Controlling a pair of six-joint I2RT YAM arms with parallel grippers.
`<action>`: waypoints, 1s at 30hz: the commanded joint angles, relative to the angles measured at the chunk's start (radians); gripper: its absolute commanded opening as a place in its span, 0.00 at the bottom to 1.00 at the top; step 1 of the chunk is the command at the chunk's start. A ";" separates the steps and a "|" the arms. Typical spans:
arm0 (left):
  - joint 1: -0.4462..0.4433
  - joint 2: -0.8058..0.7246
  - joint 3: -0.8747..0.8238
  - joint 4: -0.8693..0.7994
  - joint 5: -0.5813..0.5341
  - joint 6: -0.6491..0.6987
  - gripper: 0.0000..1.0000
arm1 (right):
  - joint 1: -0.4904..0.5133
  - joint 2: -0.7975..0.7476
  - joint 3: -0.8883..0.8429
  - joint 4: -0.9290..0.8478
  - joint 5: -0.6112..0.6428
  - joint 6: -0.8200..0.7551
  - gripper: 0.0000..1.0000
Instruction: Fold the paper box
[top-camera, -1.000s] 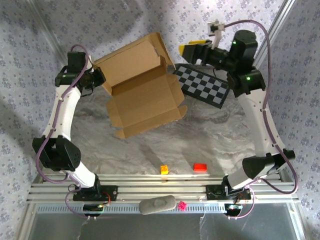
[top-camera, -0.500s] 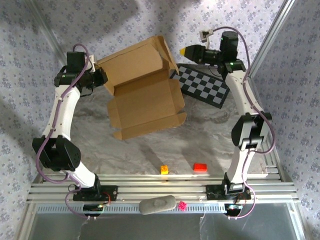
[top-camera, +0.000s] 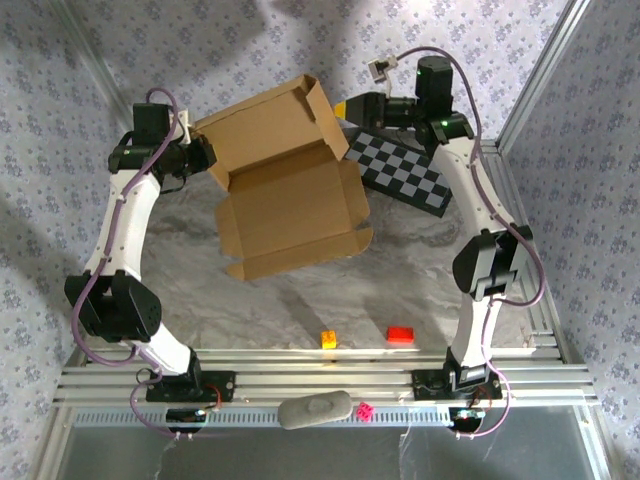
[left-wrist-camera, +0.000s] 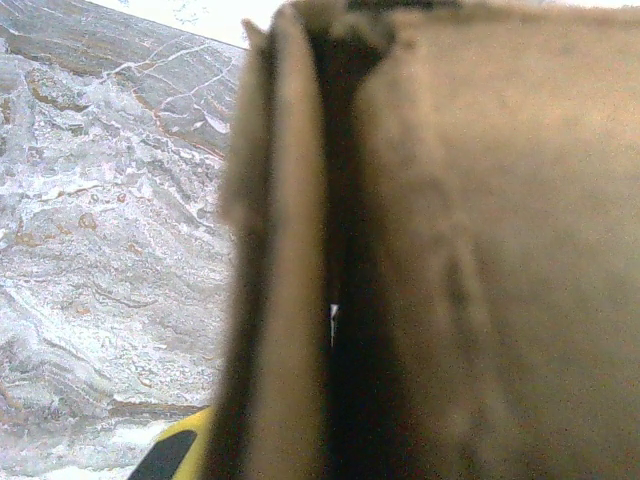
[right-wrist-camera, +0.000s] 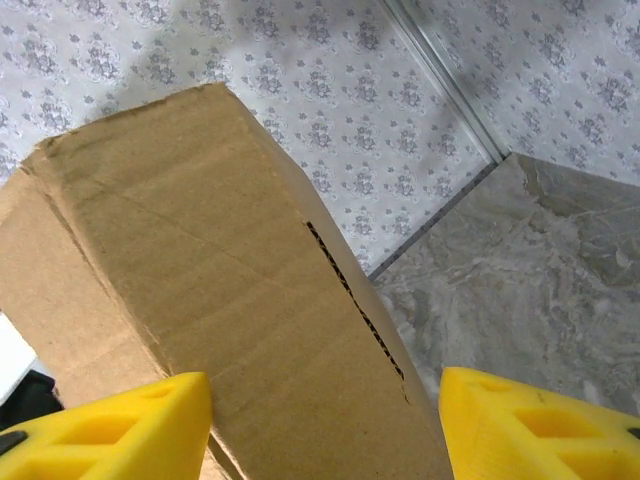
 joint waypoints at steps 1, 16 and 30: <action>0.006 0.006 0.028 -0.011 0.037 0.007 0.00 | 0.009 0.000 0.059 -0.075 0.030 -0.076 0.62; 0.005 0.004 0.046 -0.024 0.035 0.003 0.00 | 0.093 -0.028 0.139 -0.343 0.265 -0.348 0.67; 0.002 0.001 0.056 -0.030 0.031 0.004 0.00 | 0.147 -0.052 0.179 -0.370 0.338 -0.402 0.71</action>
